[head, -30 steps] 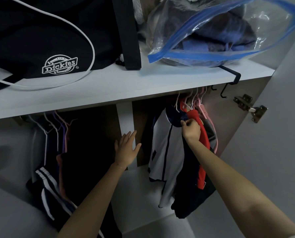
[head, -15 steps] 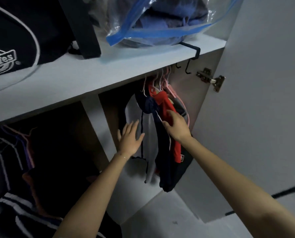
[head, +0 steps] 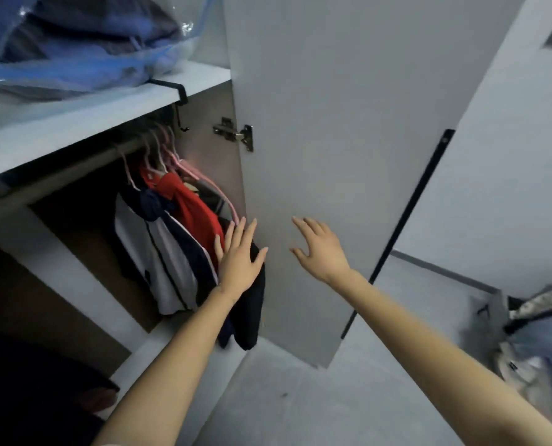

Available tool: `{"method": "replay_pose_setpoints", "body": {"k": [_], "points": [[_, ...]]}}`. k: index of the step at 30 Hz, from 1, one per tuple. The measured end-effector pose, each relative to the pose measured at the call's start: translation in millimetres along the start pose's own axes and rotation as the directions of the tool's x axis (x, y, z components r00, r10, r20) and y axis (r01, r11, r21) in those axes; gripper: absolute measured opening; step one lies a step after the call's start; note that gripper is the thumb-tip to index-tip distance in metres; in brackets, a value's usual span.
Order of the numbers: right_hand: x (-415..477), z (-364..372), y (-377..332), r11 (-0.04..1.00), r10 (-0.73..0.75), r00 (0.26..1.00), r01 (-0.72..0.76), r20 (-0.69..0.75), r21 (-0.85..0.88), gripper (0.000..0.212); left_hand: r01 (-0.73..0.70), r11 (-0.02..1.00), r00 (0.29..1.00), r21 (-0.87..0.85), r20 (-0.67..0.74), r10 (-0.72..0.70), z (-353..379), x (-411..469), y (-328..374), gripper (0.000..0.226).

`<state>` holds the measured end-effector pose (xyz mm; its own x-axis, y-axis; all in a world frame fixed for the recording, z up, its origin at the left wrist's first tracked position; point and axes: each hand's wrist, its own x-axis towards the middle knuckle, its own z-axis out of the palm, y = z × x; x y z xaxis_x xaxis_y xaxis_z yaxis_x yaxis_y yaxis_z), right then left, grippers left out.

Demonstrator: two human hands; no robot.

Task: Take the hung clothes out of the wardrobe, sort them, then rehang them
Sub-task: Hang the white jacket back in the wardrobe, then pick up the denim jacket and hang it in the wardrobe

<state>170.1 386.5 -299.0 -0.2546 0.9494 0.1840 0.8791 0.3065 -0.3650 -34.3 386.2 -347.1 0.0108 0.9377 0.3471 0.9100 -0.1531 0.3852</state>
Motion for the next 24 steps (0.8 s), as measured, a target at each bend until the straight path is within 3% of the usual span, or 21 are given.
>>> {"method": "replay_pose_setpoints", "body": {"k": [7, 11, 17, 24], "points": [[-91.9, -59.1, 94.3, 0.995, 0.080, 0.996, -0.083, -0.049, -0.052, 0.066, -0.050, 0.998, 0.993, -0.047, 0.105, 0.054, 42.3, -27.8, 120.4, 0.067], [-157.1, -94.1, 161.1, 0.976, 0.196, 0.977, -0.203, -0.084, -0.082, 0.065, -0.136, 0.982, 0.984, -0.135, 0.094, 0.149, 72.6, -55.2, 201.4, 0.063], [-242.5, -140.3, 261.8, 0.910, 0.385, 0.917, -0.396, -0.104, -0.124, 0.064, -0.288, 0.937, 0.943, -0.199, 0.111, 0.314, 119.2, -82.1, 320.3, 0.062], [-323.6, -186.8, 355.9, 0.804, 0.551, 0.817, -0.575, -0.173, -0.155, 0.065, -0.405, 0.887, 0.850, -0.221, 0.266, 0.454, 177.1, -91.5, 448.6, 0.063]]}}
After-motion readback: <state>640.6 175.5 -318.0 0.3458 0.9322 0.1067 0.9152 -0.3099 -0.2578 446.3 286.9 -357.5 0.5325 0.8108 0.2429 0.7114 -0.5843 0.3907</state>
